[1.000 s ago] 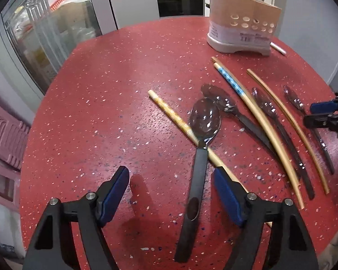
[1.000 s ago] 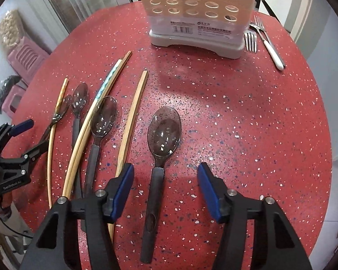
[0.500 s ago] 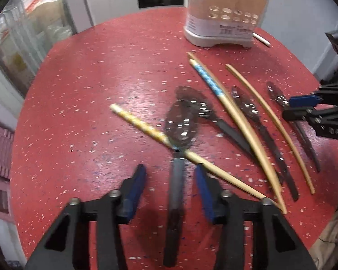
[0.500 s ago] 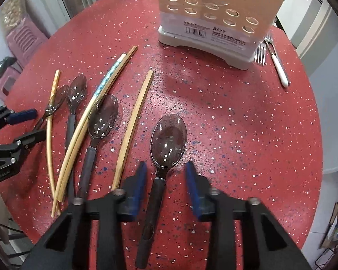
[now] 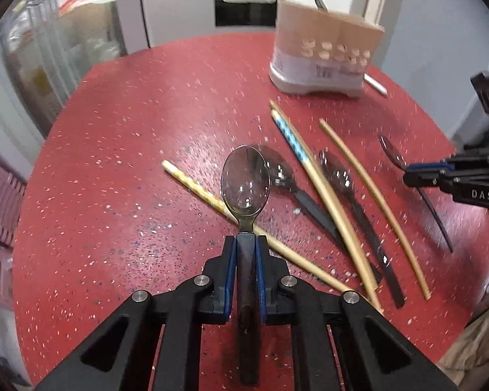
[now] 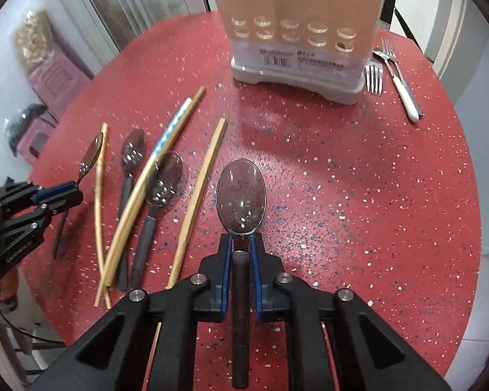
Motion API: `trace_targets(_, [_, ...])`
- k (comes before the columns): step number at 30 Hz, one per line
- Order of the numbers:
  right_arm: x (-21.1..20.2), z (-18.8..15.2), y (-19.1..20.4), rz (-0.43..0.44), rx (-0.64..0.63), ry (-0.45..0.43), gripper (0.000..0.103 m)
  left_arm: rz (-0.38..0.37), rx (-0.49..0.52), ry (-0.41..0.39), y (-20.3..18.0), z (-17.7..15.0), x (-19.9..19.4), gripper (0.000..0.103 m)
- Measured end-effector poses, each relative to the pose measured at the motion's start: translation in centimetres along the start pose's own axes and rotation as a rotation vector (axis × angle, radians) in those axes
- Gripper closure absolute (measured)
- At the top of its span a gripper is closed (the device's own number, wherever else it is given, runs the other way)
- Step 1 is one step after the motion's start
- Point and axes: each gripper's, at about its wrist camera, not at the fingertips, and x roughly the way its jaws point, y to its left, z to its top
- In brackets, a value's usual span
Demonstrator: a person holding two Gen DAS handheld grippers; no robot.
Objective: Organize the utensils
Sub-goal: 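Lift both held spoons and carry them above the beige holder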
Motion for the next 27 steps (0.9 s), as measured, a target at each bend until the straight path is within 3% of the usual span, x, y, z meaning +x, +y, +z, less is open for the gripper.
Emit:
trace_targets(10, [-5.1, 0.7, -2.7, 0.098, 0.051, -0.160, 0.090, -0.003, -0.112, -0.199, -0.5, 2.2, -4.8, 0.067])
trace_targets(20, [-10.0, 3.3, -4.7, 0.140, 0.093, -0.301, 0.090, -0.054, -0.172, -0.385, -2.6, 8.5, -8.0, 0.067])
trace_targets(27, [-12.0, 6.4, -6.4, 0.132, 0.099, -0.367, 0.090, -0.071, -0.222, -0.469, -3.2, 13.5, -8.2, 0.067])
